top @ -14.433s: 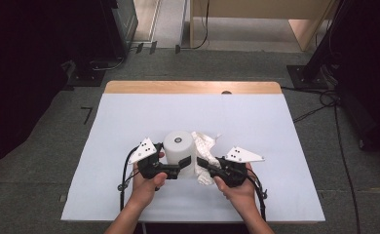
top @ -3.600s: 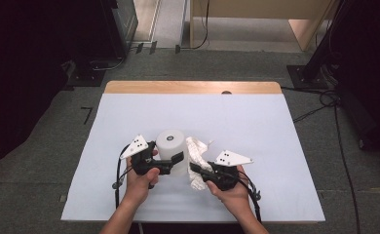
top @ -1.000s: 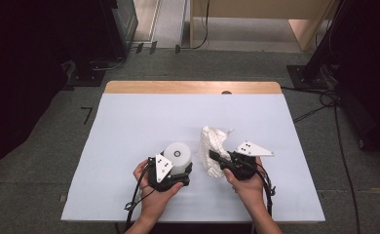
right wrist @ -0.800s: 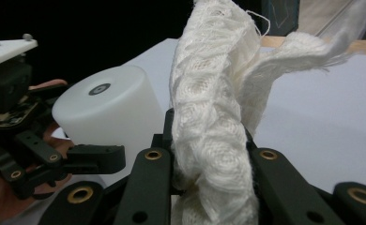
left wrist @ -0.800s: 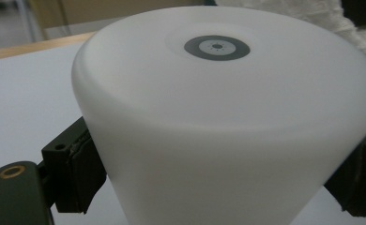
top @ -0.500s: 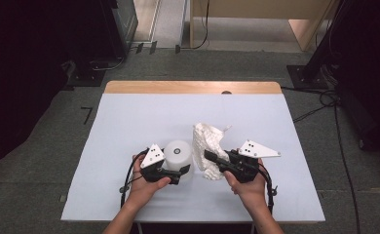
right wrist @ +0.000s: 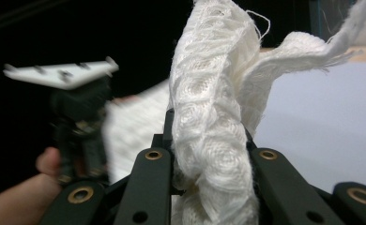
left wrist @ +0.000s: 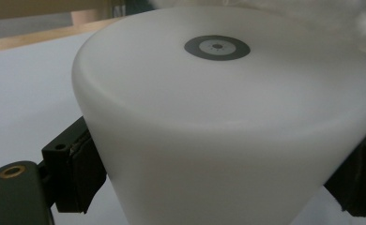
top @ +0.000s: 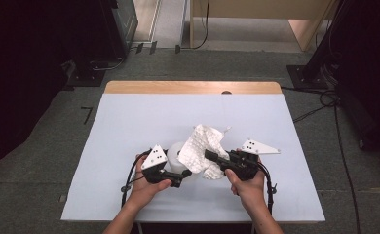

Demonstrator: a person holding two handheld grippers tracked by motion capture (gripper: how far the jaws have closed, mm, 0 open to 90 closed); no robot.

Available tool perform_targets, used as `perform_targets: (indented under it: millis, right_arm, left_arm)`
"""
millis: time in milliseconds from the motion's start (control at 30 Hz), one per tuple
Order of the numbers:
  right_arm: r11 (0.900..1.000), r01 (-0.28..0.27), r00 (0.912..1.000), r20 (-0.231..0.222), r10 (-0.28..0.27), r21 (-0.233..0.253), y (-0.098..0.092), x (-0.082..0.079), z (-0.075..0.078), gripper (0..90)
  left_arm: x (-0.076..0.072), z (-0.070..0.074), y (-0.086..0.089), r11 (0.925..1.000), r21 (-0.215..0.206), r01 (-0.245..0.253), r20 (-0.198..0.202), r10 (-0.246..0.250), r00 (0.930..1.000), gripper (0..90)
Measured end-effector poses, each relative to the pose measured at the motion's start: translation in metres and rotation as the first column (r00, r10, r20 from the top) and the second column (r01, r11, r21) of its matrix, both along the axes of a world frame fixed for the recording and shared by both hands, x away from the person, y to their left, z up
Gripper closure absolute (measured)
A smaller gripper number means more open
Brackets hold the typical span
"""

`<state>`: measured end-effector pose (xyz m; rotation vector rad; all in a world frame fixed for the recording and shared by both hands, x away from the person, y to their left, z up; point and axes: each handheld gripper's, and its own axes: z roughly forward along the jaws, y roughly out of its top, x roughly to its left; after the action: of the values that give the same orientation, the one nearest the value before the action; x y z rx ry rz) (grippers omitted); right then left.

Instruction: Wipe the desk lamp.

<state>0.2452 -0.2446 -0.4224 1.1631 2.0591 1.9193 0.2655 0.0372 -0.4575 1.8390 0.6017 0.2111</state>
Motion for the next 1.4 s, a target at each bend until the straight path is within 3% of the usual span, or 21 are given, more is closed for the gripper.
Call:
perform_targets:
  millis: [133, 300, 400, 467, 500, 533, 733, 933, 1000, 1067, 1133, 1300, 1400]
  right_arm:
    - [0.996, 0.017, 0.9998, 0.011, -0.017, -0.093, 0.011, -0.001, -0.005, 76.1]
    - [0.973, 0.045, 0.9975, 0.062, -0.032, -0.225, 0.024, -0.006, -0.008, 76.0]
    - [0.969, 0.046, 0.998, 0.053, -0.034, -0.243, 0.026, -0.005, -0.011, 76.1]
    - [0.955, 0.042, 0.9987, 0.04, -0.032, -0.292, 0.031, -0.004, -0.018, 76.1]
    - [0.955, 0.042, 0.9987, 0.04, -0.032, -0.292, 0.031, -0.004, -0.018, 76.1]
    - [0.947, 0.031, 0.9995, 0.021, -0.025, -0.321, 0.034, -0.002, -0.025, 76.0]
    - [0.934, -0.003, 0.9994, -0.033, -0.009, -0.358, 0.04, 0.001, -0.037, 76.0]
    - [0.92, -0.016, 0.9989, -0.046, -0.002, -0.392, 0.043, 0.002, -0.04, 76.0]
    - [0.922, -0.001, 0.9992, -0.037, -0.014, -0.388, 0.042, 0.002, -0.038, 76.0]
    - [0.928, 0.01, 0.9993, -0.029, -0.022, -0.372, 0.039, 0.002, -0.034, 76.1]
    - [0.939, 0.021, 0.9994, -0.02, -0.029, -0.342, 0.035, 0.002, -0.029, 76.3]
    - [0.97, 0.046, 0.999, 0.009, -0.045, -0.24, 0.023, -0.002, -0.01, 76.3]
    - [0.973, 0.057, 0.9976, 0.051, -0.047, -0.223, 0.019, -0.006, 0.001, 76.3]
  left_arm:
    - [-0.003, 0.003, -0.001, 0.9988, -0.029, 0.039, 0.014, -0.038, 0.9992, 8.5]
    - [-0.003, 0.006, 0.001, 0.9979, -0.045, 0.046, 0.014, -0.045, 0.9989, 8.5]
    - [-0.002, 0.008, 0.004, 0.9968, -0.066, 0.045, 0.006, -0.044, 0.999, 8.5]
    - [-0.001, 0.011, 0.008, 0.9953, -0.089, 0.039, 0.001, -0.039, 0.9993, 8.6]
    - [-0.001, 0.011, 0.008, 0.9953, -0.089, 0.039, 0.001, -0.039, 0.9993, 8.6]
    - [0.0, 0.012, 0.011, 0.9941, -0.102, 0.036, 0.002, -0.036, 0.9994, 8.6]
    - [0.002, 0.013, 0.015, 0.9928, -0.118, 0.019, -0.005, -0.019, 0.9998, 8.6]
    - [0.003, 0.013, 0.015, 0.9917, -0.127, 0.018, -0.011, -0.02, 0.9997, 8.6]
    - [0.002, 0.013, 0.013, 0.9917, -0.125, 0.03, -0.014, -0.032, 0.9994, 8.6]
    - [0.0, 0.011, 0.008, 0.9949, -0.093, 0.039, -0.004, -0.04, 0.9992, 8.6]
    - [-0.002, 0.008, 0.002, 0.9982, -0.049, 0.035, 0.008, -0.035, 0.9994, 8.6]
    - [-0.001, 0.001, -0.005, 0.9984, -0.028, 0.048, -0.017, -0.049, 0.9987, 8.6]
    - [-0.003, 0.0, -0.009, 0.9987, -0.003, 0.051, 0.005, -0.051, 0.9987, 8.6]
